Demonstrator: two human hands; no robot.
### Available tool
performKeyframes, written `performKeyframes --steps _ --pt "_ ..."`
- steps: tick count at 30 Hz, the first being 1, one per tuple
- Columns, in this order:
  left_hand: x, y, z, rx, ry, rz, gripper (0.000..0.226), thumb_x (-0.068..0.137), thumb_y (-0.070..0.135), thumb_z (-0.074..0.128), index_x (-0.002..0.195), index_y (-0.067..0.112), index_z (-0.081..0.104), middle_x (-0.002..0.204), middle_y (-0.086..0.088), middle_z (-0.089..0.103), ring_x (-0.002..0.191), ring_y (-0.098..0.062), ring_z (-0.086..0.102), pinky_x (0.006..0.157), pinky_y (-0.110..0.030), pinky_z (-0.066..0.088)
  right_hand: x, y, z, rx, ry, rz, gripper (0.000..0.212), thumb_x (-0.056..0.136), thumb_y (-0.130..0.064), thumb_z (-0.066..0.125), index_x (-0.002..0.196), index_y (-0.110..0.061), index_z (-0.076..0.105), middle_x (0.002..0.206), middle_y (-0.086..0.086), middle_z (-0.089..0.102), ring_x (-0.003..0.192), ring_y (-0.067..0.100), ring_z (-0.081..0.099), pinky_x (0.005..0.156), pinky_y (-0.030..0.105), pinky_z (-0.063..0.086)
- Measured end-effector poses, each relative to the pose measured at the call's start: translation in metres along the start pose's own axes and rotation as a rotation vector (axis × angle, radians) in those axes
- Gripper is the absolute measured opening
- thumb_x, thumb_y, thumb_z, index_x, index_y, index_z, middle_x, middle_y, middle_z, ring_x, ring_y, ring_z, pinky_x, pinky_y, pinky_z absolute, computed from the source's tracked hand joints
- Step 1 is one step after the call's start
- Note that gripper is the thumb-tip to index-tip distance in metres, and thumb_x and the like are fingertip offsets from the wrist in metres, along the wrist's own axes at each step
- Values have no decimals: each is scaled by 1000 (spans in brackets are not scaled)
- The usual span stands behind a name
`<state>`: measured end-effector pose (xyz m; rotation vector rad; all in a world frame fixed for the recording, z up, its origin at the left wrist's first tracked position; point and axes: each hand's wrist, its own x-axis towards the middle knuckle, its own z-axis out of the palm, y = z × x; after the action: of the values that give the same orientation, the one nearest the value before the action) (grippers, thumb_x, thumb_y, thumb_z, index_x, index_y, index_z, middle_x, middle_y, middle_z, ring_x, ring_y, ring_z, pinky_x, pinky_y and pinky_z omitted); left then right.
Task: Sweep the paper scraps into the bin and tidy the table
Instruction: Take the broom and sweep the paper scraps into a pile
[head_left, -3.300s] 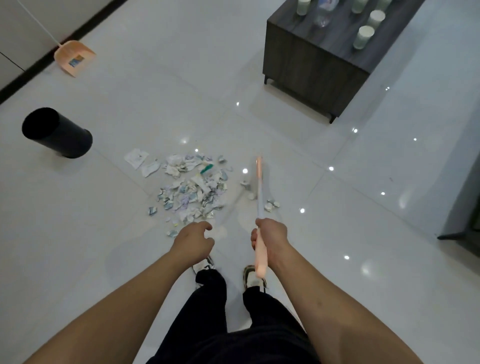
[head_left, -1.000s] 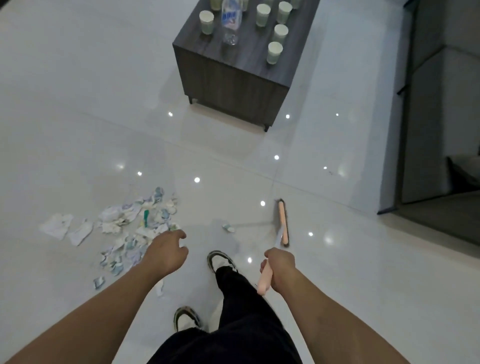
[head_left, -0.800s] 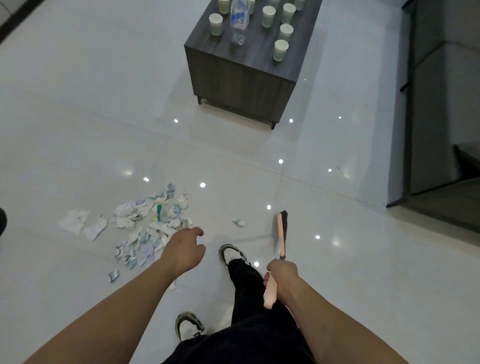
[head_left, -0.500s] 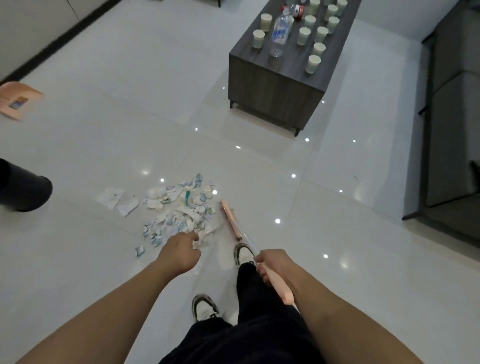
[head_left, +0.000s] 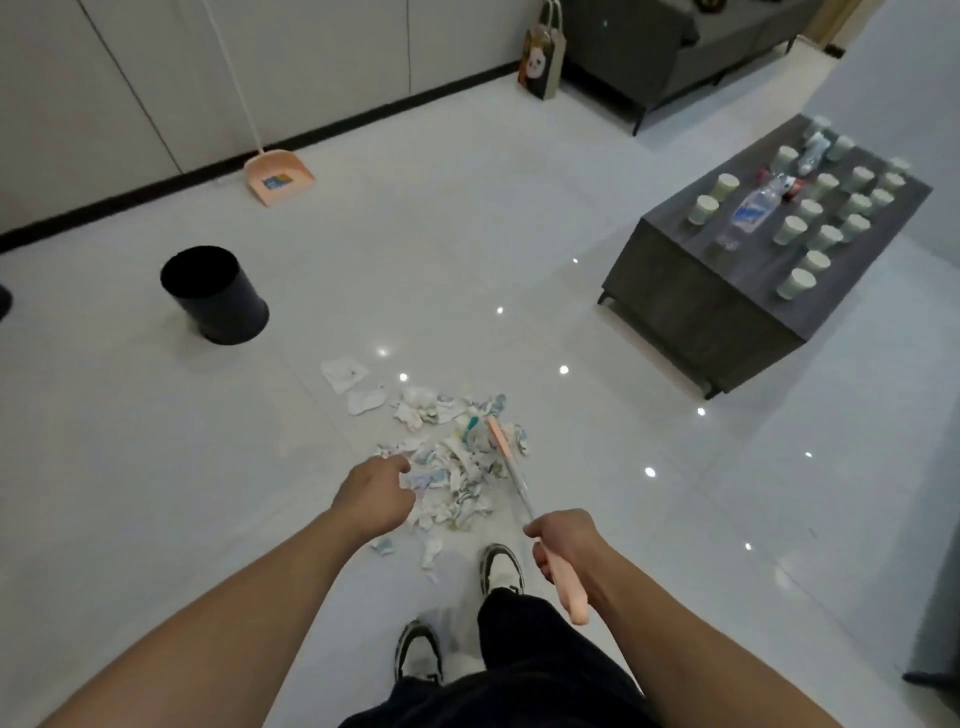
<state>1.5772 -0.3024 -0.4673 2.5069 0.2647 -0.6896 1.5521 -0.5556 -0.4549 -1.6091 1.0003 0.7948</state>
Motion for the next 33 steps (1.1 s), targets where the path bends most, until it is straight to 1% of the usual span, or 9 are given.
performKeyframes --steps 7,12,14,16,18,23,28,30,33 --pt "36 -33 -20 -157 112 -213 45 87 27 54 131 23 53 127 -8 55 116 -26 52 88 -30 43 46 -115 53 -358 -141 -222 10 82 -3 61 88 4 63 50 13 53 33 21 48 40 25 41" --pt "66 -35 -16 -284 186 -428 45 87 26 53 132 23 52 128 -6 53 116 -25 51 90 -30 43 106 -220 109 -430 -352 -256 24 89 -10 61 110 -5 50 64 14 51 39 21 48 43 27 43" --pt "77 -31 -11 -334 196 -525 45 88 25 53 133 22 51 129 -5 53 116 -24 51 87 -27 40 133 -255 129 -563 -383 -252 8 88 -3 57 93 -1 51 67 14 50 40 21 47 43 26 43" --pt "87 -24 -2 -371 175 -599 45 89 26 53 134 23 51 129 -4 52 114 -22 51 83 -25 38 159 -284 143 -675 -357 -300 13 86 4 53 75 -2 49 68 14 50 43 21 46 43 25 40" --pt "98 -16 8 -409 160 -643 45 90 27 53 134 23 50 130 -3 52 112 -20 51 84 -25 39 183 -306 159 -699 -361 -308 17 86 6 53 74 -5 48 69 16 51 45 21 46 44 24 40" --pt "119 4 33 -472 155 -723 46 88 27 53 134 26 51 131 -1 52 114 -20 50 83 -24 36 227 -335 173 -734 -496 -197 9 98 -1 47 91 -5 53 75 12 47 48 21 45 41 24 44" --pt "119 25 48 -478 142 -796 45 87 29 53 132 28 52 133 0 51 119 -21 48 91 -30 39 241 -316 138 -1067 -375 -231 35 99 -24 30 128 -19 48 77 10 48 46 19 43 44 23 38" --pt "115 30 51 -473 159 -810 44 86 29 53 130 28 52 131 0 52 118 -21 49 89 -30 39 242 -312 117 -1234 -358 -289 41 94 -20 30 132 -26 44 86 12 54 51 20 46 43 23 40" --pt "106 37 56 -469 186 -815 43 87 28 53 130 26 53 125 -1 54 115 -21 51 84 -29 39 241 -313 91 -1496 -414 -382 47 92 -6 32 138 -11 40 82 13 50 52 21 46 38 21 39"
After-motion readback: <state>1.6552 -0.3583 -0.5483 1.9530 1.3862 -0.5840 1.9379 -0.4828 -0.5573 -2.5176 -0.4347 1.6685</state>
